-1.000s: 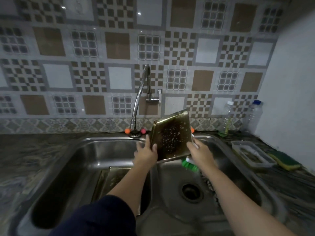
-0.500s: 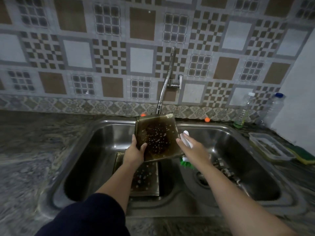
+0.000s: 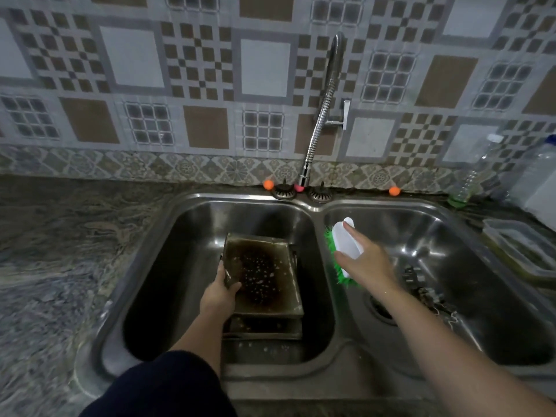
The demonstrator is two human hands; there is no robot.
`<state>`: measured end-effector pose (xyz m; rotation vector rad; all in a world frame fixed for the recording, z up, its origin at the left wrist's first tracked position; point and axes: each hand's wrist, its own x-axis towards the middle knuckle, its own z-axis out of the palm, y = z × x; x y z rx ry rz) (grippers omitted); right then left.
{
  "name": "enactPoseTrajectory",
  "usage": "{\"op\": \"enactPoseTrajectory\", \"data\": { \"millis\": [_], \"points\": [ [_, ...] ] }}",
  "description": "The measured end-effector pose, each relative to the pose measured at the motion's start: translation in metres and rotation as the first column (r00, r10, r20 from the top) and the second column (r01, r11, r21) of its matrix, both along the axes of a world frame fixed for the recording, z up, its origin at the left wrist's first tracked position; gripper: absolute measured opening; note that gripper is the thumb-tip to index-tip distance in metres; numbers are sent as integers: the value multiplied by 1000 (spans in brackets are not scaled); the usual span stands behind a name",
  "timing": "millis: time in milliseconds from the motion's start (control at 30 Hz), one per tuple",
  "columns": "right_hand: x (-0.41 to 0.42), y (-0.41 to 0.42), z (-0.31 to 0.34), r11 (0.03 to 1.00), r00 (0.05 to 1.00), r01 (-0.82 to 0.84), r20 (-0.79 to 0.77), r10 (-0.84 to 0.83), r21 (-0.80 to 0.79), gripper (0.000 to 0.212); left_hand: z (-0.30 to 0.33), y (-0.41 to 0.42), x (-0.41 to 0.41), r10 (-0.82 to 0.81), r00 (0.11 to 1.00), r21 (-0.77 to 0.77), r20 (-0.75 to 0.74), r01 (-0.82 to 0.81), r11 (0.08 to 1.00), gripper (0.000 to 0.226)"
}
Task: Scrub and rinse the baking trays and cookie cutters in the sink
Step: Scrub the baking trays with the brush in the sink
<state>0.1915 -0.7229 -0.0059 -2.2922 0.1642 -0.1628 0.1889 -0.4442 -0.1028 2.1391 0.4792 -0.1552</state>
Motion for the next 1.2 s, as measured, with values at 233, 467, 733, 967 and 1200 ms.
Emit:
{"op": "enactPoseTrajectory", "data": {
  "millis": [233,467,733,967,1200],
  "points": [
    [7,-6,-21,1000,1000,2,13,-2,-20,67,-16,6,7,-45,991,19,-125,47,999,80],
    [9,-8,-22,1000,999,-21,-38,21,3,85,-13,9,3,-77,960,163,-268,124,979,83],
    [-6,-21,-13,1000,999,10,-44,-11,-5,81,24,-18,12,-203,962,347,-184,257,902,49],
    [-30,-72,3,990,989,143,-38,-143,14,78,76,-114,36,-413,902,373,127,342,862,37],
    [-52,-171,28,953,955,296,2,-297,-60,76,86,-230,40,-597,770,377,224,497,782,40]
  ]
}}
